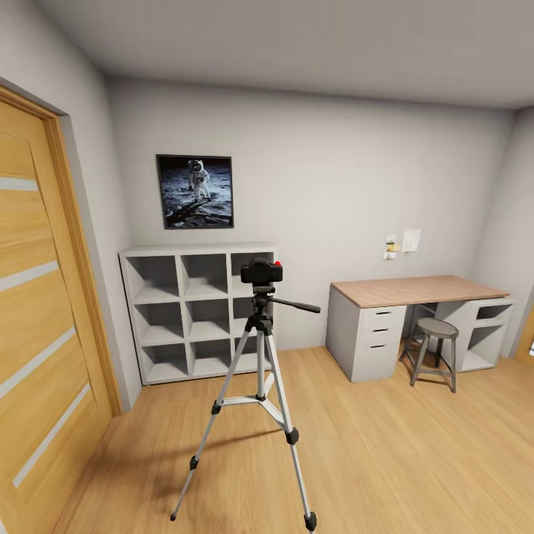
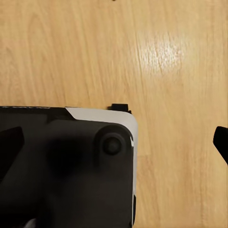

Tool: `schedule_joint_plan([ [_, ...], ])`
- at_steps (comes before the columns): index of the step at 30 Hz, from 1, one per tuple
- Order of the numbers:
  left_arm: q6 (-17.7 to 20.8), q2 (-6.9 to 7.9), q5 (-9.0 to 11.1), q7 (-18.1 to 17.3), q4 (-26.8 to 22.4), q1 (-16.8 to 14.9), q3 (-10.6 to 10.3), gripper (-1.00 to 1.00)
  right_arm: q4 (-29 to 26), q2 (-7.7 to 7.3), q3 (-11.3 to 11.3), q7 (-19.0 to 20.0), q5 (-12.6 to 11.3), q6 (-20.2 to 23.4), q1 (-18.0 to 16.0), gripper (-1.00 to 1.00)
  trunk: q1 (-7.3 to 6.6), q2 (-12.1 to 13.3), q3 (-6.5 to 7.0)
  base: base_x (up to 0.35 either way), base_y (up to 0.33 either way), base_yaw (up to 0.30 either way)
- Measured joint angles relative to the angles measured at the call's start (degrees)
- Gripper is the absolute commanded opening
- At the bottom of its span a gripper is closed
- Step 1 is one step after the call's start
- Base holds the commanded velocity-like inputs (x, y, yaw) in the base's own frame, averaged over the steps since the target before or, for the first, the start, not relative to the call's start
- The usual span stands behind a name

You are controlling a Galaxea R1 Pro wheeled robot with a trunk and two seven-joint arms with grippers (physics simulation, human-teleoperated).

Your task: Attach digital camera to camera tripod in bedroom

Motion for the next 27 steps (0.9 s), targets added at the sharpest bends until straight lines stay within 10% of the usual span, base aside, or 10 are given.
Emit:
schedule_joint_plan([
  [27, 0.00, 0.00, 0.00, 0.00, 0.00, 0.00, 0.00, 1.00, 0.01, 0.33, 0.13, 0.00, 0.11, 0.00, 0.00, 1.00, 0.00, 0.00, 0.00, 0.000, 0.000, 0.000],
])
